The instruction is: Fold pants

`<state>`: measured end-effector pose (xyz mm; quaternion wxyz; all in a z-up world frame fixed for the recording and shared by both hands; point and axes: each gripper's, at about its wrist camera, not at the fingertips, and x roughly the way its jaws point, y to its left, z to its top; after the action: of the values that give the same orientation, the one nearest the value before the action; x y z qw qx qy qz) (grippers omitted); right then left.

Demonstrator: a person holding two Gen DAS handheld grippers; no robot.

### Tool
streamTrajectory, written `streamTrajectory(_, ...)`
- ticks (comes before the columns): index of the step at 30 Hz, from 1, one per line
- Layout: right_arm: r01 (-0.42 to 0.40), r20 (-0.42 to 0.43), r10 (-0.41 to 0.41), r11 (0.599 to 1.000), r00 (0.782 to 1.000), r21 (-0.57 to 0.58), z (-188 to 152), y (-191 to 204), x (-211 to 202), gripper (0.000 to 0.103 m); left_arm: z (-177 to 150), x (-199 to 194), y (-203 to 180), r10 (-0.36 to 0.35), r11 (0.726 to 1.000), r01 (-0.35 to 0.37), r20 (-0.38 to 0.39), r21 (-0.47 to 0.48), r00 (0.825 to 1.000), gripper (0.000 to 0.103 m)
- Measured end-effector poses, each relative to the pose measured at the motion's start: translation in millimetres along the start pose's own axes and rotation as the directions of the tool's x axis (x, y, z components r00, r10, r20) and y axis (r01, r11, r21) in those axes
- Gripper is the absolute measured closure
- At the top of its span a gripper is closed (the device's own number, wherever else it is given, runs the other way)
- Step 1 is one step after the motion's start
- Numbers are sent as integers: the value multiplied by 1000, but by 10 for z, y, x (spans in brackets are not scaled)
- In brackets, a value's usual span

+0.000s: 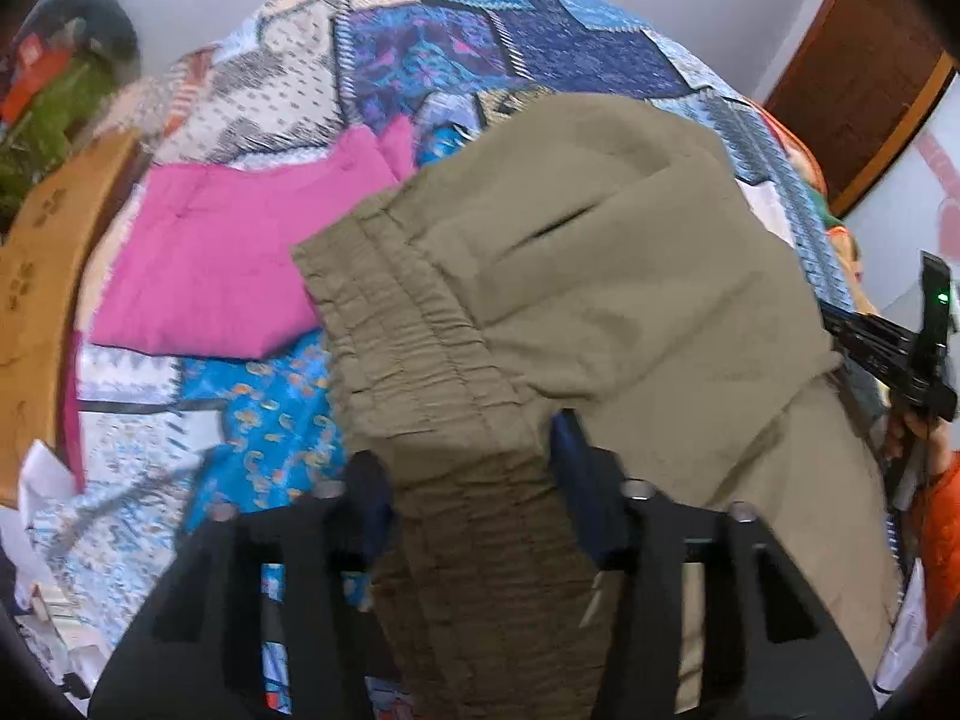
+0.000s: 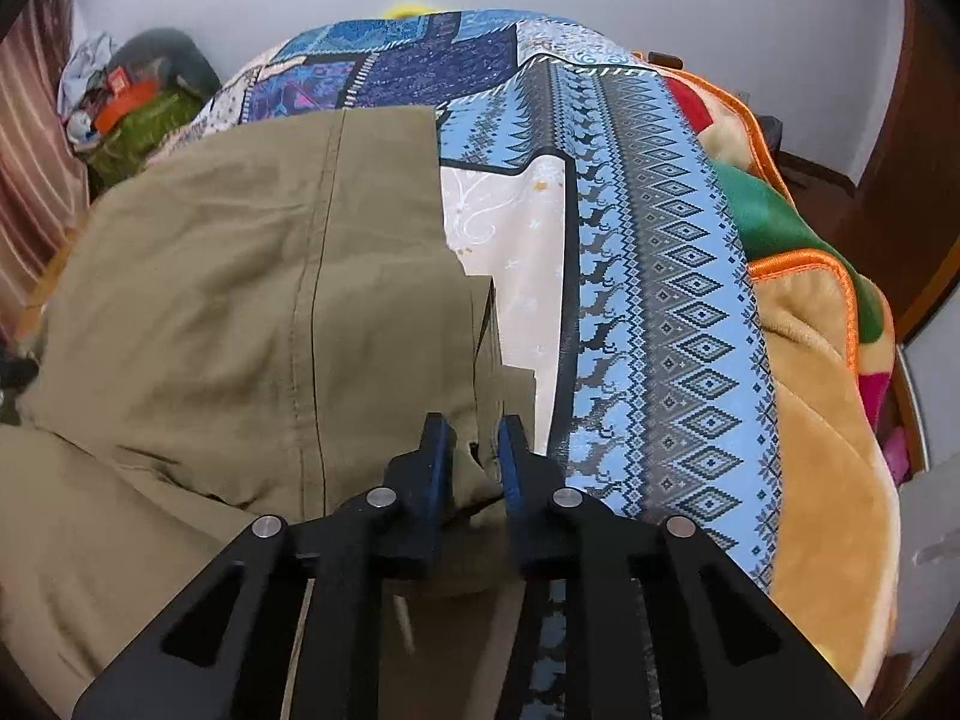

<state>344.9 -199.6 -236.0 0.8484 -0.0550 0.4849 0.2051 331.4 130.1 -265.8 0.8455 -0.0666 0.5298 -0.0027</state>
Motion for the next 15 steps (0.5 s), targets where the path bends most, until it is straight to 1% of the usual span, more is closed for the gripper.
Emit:
streamTrajectory(2,24,-2,-24,999,1000,-30,3,41,13,90,-4,-13,23,20,1000,-20,8,3,1000,59)
streamTrajectory(4,54,0,-54,997,999,-60,-7,88,8,91,-32,-35,7,69,997,-69,24,19,997,59)
streamTrajectory(6,85,1,-86,993,996,-82,-41,118,11,91,-52,-32,-9,93,995,-94,33,37,995,58)
streamTrajectory(8,100,-6,-101,992,995,-81,-32,118,29,92,-58,-16,10,92,995,-93,29,28,995,57)
streamTrajectory(10,120,-14,-121,989,993,-90,-24,134,37,92,-46,-26,35,80,996,-80,18,24,997,53)
streamTrajectory(12,137,-26,-140,984,990,-112,-10,172,32,91,-39,-103,69,73,997,-73,11,9,997,45)
streamTrajectory(14,138,-43,-145,982,989,-131,0,179,-13,89,-42,-208,91,65,998,-65,21,9,998,42)
streamTrajectory(15,136,-53,-145,981,988,-139,6,177,-39,89,-39,-283,109,75,997,-76,40,14,996,41)
